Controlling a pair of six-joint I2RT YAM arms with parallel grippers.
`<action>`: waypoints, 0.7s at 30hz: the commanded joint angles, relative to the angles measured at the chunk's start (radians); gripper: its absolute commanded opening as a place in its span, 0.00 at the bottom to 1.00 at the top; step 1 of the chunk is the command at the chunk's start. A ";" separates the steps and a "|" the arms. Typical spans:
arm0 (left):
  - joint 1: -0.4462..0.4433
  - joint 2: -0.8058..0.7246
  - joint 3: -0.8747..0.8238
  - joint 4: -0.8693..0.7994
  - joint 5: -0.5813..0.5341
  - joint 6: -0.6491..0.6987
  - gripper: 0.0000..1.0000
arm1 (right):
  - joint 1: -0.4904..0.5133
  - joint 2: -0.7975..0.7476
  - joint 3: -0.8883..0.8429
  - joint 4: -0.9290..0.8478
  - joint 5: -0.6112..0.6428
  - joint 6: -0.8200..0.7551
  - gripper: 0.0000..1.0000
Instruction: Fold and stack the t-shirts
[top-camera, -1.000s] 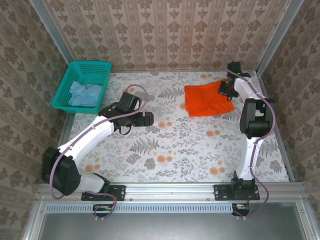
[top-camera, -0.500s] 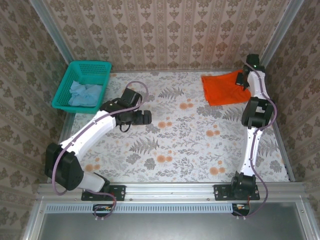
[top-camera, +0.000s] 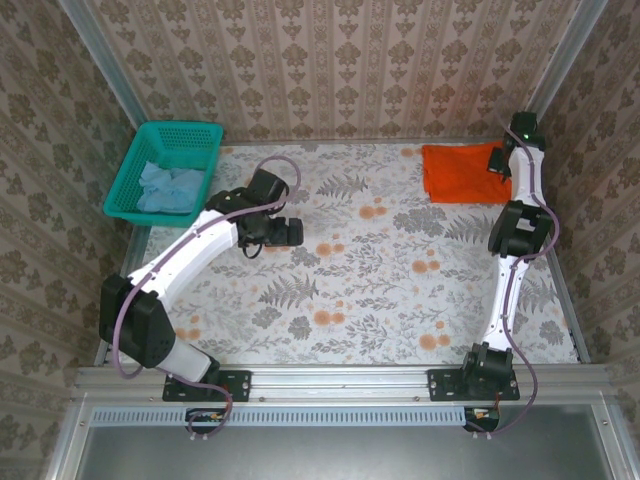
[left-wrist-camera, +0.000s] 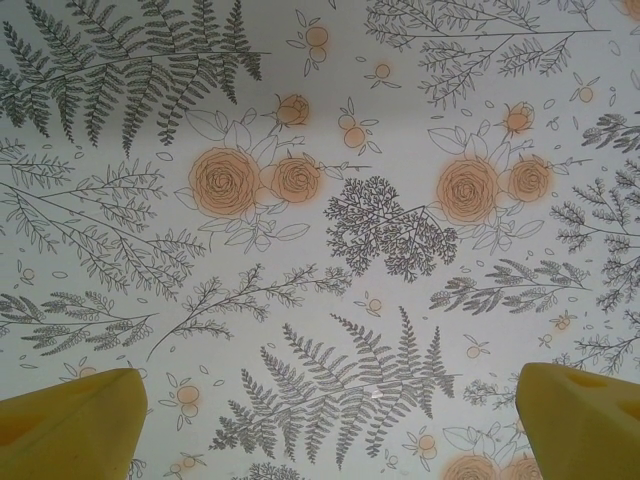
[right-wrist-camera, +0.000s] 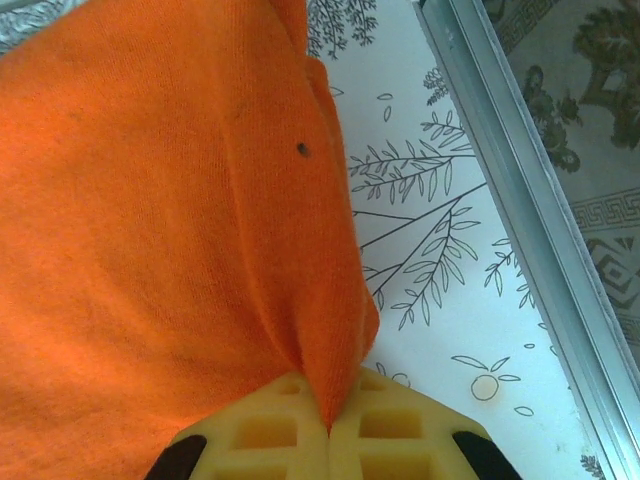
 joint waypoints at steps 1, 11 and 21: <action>0.001 0.012 0.032 -0.045 -0.009 -0.026 0.96 | -0.017 0.029 0.066 -0.027 0.032 0.006 0.00; -0.006 0.031 0.034 -0.050 0.017 -0.040 0.96 | -0.030 0.057 0.095 0.017 0.027 0.009 0.14; -0.022 0.021 0.038 -0.050 0.016 -0.053 0.96 | -0.037 0.011 0.127 0.009 0.034 0.053 0.69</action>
